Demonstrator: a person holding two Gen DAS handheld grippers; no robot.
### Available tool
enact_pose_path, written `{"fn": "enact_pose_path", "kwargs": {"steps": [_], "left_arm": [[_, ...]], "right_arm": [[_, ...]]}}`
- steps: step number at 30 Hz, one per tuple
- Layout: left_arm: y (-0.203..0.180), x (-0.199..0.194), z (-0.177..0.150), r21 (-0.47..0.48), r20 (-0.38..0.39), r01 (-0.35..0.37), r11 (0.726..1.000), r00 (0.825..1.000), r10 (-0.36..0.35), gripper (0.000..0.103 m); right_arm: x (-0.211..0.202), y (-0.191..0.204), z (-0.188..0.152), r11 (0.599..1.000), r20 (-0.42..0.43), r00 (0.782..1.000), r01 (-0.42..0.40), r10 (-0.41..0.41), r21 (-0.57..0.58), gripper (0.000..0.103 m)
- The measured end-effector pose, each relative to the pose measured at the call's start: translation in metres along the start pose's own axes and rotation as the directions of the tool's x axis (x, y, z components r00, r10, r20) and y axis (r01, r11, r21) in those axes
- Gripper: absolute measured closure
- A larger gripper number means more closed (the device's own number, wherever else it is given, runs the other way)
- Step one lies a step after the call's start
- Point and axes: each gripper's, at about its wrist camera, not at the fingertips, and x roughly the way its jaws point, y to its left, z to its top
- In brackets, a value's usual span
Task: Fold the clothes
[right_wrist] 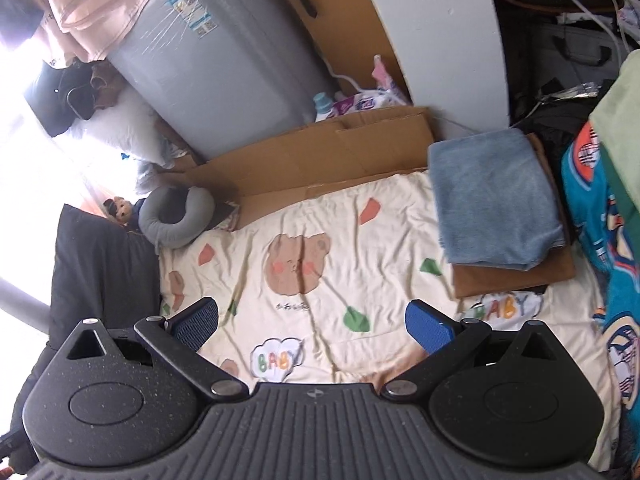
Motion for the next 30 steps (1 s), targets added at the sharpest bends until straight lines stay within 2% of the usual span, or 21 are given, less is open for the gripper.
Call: {"fn": "enact_pose_path", "kwargs": {"steps": [6, 14, 21, 26, 30], "left_arm": [[0.023, -0.001, -0.01, -0.063, 0.009, -0.018, 0.998, 1.0, 0.018, 0.0], [0.034, 0.013, -0.026, -0.138, 0.006, -0.029, 0.99, 1.0, 0.03, 0.0], [0.026, 0.024, -0.043, -0.171, 0.004, -0.04, 0.984, 0.999, 0.041, 0.0], [0.015, 0.033, -0.052, -0.159, -0.005, -0.062, 0.985, 0.998, 0.062, 0.0], [0.004, 0.047, -0.056, -0.171, -0.026, -0.048, 0.984, 0.999, 0.044, 0.0]], "right_arm": [[0.014, 0.018, -0.01, 0.999, -0.033, 0.999, -0.014, 0.013, -0.039, 0.0], [0.029, 0.03, -0.039, 0.993, -0.098, 0.994, 0.047, -0.058, -0.111, 0.0], [0.031, 0.044, -0.06, 0.979, -0.113, 0.988, 0.082, -0.104, -0.189, 0.0], [0.033, 0.052, -0.072, 0.964, -0.117, 0.984, 0.105, -0.137, -0.246, 0.0], [0.034, 0.056, -0.082, 0.949, -0.127, 0.98, 0.112, -0.156, -0.296, 0.0]]}}
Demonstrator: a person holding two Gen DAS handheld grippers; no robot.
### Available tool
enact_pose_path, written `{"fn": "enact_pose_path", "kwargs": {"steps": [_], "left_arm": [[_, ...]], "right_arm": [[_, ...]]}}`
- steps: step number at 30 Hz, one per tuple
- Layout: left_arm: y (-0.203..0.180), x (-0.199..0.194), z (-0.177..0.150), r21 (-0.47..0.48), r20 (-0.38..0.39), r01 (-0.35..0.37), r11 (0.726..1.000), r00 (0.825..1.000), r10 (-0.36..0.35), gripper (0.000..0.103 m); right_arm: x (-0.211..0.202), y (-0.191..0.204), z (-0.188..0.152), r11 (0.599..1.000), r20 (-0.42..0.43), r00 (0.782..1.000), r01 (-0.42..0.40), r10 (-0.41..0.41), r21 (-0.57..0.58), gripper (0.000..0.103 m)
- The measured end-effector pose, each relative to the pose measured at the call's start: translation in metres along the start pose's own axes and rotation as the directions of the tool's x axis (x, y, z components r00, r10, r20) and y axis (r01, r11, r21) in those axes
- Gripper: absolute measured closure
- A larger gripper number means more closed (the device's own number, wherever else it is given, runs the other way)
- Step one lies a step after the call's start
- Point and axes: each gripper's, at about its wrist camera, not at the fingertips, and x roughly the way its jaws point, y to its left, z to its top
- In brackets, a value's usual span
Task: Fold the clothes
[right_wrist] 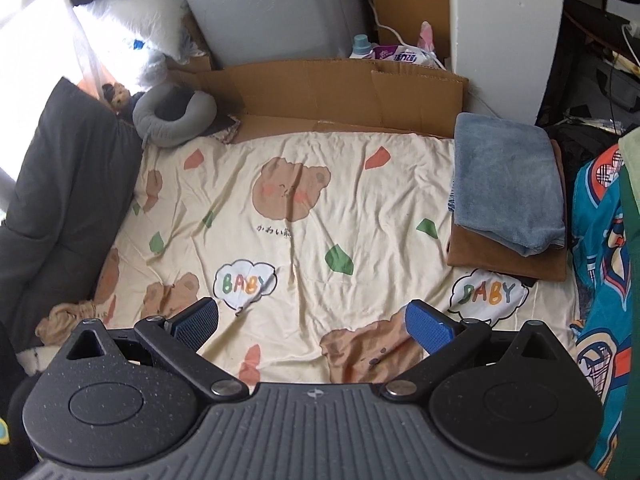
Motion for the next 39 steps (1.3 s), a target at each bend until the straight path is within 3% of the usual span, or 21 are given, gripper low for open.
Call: {"fn": "enact_pose_path", "kwargs": {"steps": [9, 14, 20, 33, 39], "left_arm": [[-0.032, 0.032, -0.009, 0.059, -0.062, -0.006, 0.998, 0.998, 0.01, 0.0], [-0.044, 0.037, -0.007, 0.084, -0.058, -0.007, 0.996, 0.998, 0.012, 0.0], [-0.051, 0.05, -0.003, 0.093, -0.104, 0.025, 0.995, 0.994, -0.015, 0.001], [-0.057, 0.054, -0.001, 0.094, -0.108, 0.055, 0.994, 0.993, -0.044, 0.001], [-0.06, 0.054, 0.0, 0.114, -0.107, 0.034, 0.993, 0.994, -0.022, 0.001]], "right_arm": [[0.003, 0.007, -0.011, 1.0, -0.028, 1.0, -0.008, 0.007, -0.028, 0.0], [0.006, 0.011, -0.018, 0.999, -0.042, 0.999, -0.019, 0.018, -0.029, 0.0], [0.009, 0.013, -0.02, 0.999, -0.009, 1.0, 0.014, -0.014, -0.051, 0.0], [0.013, 0.01, -0.018, 0.997, -0.013, 0.999, 0.037, -0.038, -0.073, 0.001], [0.01, 0.008, -0.018, 0.995, 0.001, 0.999, 0.054, -0.054, -0.078, 0.001]]}}
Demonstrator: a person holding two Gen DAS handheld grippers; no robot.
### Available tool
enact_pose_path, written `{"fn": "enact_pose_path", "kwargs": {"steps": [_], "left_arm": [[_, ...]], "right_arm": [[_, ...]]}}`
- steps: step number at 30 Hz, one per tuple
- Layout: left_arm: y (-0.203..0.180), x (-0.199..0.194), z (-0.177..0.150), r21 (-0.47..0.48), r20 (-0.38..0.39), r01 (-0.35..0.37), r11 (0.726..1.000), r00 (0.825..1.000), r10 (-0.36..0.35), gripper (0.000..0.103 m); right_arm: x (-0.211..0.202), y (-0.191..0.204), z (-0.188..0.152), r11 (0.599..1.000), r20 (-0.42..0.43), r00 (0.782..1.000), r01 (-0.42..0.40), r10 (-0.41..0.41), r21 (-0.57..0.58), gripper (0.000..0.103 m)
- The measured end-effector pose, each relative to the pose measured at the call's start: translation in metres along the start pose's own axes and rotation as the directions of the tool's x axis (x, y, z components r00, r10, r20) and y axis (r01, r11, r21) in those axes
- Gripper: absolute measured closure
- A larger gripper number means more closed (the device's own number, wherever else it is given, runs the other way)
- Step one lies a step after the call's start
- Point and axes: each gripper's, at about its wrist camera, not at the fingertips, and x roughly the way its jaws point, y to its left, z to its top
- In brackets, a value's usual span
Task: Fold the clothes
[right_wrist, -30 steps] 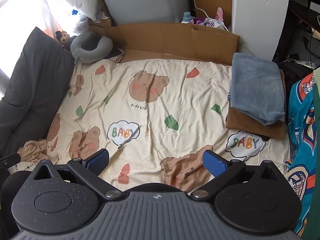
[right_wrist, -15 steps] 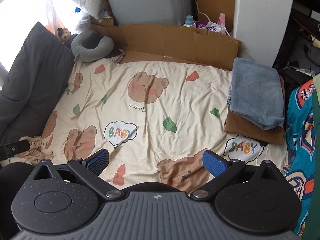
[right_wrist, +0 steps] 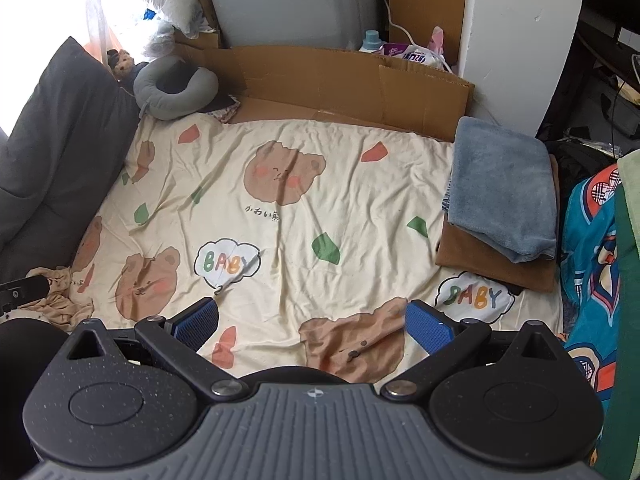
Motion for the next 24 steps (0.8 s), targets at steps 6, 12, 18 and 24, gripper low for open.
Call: {"fn": "enact_pose_path", "kwargs": {"steps": [6, 12, 18, 24], "left_arm": [[-0.0039, -0.0022, -0.0008, 0.022, 0.006, -0.016, 1.0, 1.0, 0.016, 0.001], [-0.0011, -0.0018, -0.0013, 0.001, 0.008, -0.005, 1.0, 1.0, 0.005, 0.001], [0.001, -0.0016, -0.0002, 0.022, 0.014, -0.016, 1.0, 1.0, 0.016, 0.001], [-0.0037, -0.0036, -0.0018, 0.035, 0.029, -0.038, 0.999, 0.999, 0.037, 0.004]], "right_arm": [[0.0008, -0.0021, -0.0003, 1.0, -0.001, 1.0, -0.007, 0.007, 0.007, 0.001], [0.0017, -0.005, 0.0017, 1.0, -0.003, 1.0, -0.005, 0.006, 0.019, 0.001], [0.0022, -0.0071, 0.0025, 1.0, -0.004, 1.0, -0.009, 0.01, 0.027, 0.001], [0.0025, -0.0079, 0.002, 0.999, -0.004, 1.0, -0.01, 0.01, 0.032, 0.001]]}}
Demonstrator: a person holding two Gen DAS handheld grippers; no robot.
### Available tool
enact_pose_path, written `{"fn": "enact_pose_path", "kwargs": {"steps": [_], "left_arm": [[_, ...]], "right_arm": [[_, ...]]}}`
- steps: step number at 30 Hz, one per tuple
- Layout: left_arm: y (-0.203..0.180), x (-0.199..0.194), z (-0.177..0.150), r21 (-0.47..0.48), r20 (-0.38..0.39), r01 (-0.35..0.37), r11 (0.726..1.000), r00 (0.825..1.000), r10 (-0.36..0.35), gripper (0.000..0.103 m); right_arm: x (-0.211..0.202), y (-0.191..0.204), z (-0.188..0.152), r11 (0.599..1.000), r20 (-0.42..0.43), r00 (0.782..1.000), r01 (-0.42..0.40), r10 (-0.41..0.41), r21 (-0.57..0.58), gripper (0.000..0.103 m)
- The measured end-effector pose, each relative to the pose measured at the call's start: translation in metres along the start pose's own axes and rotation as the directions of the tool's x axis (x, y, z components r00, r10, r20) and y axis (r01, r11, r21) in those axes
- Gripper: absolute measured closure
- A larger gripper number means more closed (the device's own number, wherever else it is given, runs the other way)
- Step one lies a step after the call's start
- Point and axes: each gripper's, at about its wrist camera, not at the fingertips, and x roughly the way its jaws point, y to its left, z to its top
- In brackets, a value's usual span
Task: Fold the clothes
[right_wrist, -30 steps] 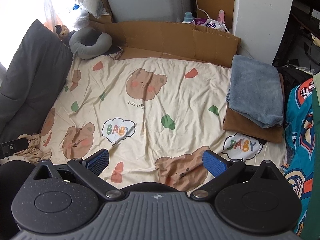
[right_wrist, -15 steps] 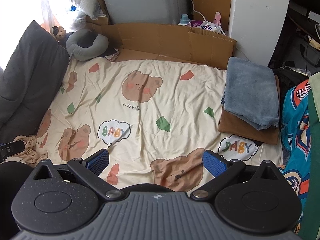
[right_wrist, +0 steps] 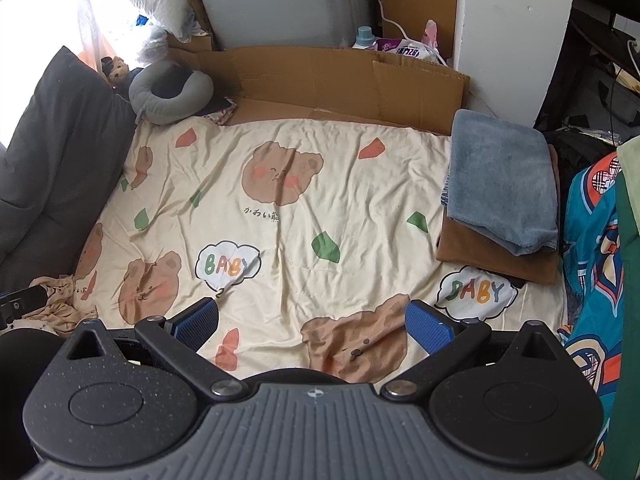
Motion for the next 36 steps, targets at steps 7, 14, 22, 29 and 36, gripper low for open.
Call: {"fn": "enact_pose_path", "kwargs": {"steps": [7, 14, 22, 29, 36], "left_arm": [[0.0011, 0.0007, -0.0015, -0.009, -0.007, 0.029, 1.0, 1.0, -0.029, 0.013], [-0.0008, 0.0004, -0.0025, 0.009, -0.006, 0.038, 0.999, 0.999, -0.037, 0.02], [-0.0051, 0.0013, -0.0031, 0.029, -0.008, 0.037, 0.999, 0.999, -0.037, 0.024], [-0.0058, 0.0014, -0.0034, 0.033, -0.008, 0.023, 0.999, 1.0, -0.023, 0.025], [-0.0028, 0.0028, -0.003, 0.037, -0.01, 0.029, 0.999, 1.0, -0.029, 0.024]], "right_arm": [[0.0003, 0.0002, -0.0003, 1.0, 0.0, 1.0, 0.002, -0.002, 0.002, 0.001], [0.0007, -0.0008, -0.0006, 1.0, -0.003, 1.0, 0.003, -0.003, 0.0, 0.001], [0.0007, -0.0008, -0.0012, 1.0, -0.003, 1.0, 0.002, -0.002, 0.002, 0.001], [0.0001, -0.0002, -0.0013, 1.0, -0.004, 1.0, 0.001, -0.001, 0.004, 0.001], [0.001, -0.0016, 0.0003, 1.0, -0.007, 1.0, 0.002, -0.002, 0.0, 0.001]]}}
